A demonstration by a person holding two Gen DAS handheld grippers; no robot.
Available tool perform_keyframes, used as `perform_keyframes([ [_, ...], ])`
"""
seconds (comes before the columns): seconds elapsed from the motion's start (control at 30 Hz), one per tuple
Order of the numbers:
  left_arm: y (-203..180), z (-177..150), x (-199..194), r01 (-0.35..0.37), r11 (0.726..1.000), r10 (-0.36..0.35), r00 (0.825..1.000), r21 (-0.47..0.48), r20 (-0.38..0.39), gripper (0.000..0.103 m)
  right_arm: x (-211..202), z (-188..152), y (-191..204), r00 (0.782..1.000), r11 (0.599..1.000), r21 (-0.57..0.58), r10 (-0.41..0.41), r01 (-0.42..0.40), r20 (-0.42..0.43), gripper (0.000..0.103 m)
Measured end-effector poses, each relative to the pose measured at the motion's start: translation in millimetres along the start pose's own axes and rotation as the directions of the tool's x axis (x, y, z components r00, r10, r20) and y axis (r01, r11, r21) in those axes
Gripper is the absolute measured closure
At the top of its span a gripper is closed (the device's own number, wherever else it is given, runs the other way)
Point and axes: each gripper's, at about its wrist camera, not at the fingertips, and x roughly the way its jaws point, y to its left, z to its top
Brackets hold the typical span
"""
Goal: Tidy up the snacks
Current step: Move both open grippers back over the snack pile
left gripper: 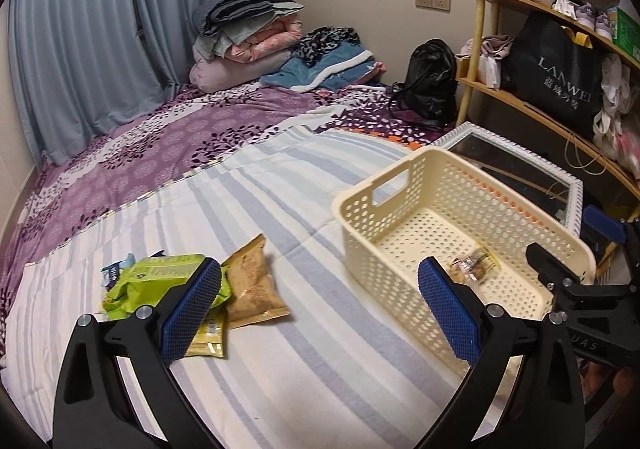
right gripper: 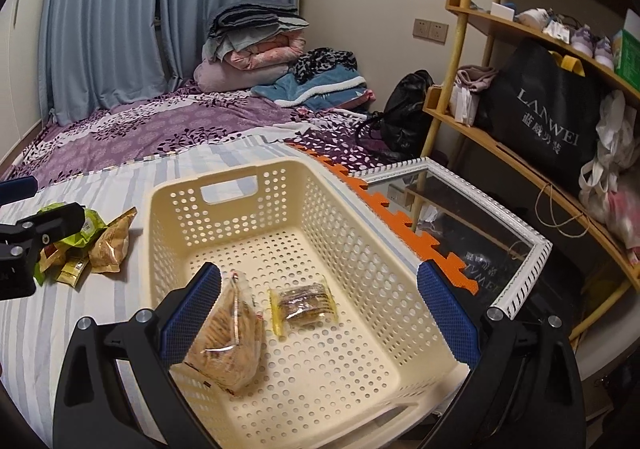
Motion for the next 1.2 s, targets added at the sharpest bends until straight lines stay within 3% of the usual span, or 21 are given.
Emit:
perform_keyframes([
  [0.5, 70, -19, -13, -0.078, 0.990, 0.079, 0.997, -0.121, 0.008, 0.003, -4, 10, 60, 0.998, 0.994, -0.092, 0.058, -0.057, 0.010, 0.005],
  [0.7, 94, -32, -17, -0.177, 0.977, 0.178, 0.984, -0.120, -0.004, 0.003, -4, 11, 84, 0.994, 0.988, -0.103, 0.112, -0.111, 0.006, 0.005],
  [0.9, 124, -47, -19, -0.197, 0.966, 0.195, 0.980, -0.168, -0.032, 0.003, 0, 8, 111, 0.987, 0.978, -0.135, 0.157, -0.159, -0.021, 0.005],
  [1.07, 150, -59, -22, -0.235, 0.950, 0.227, 0.972, -0.205, -0.059, 0.003, 4, 5, 132, 0.973, 0.963, -0.143, 0.224, -0.230, -0.059, 0.005],
  [1.2, 180, -72, -26, -0.255, 0.930, 0.241, 0.967, -0.265, -0.087, 0.003, 9, 4, 149, 0.948, 0.938, -0.145, 0.303, -0.315, -0.097, 0.005],
])
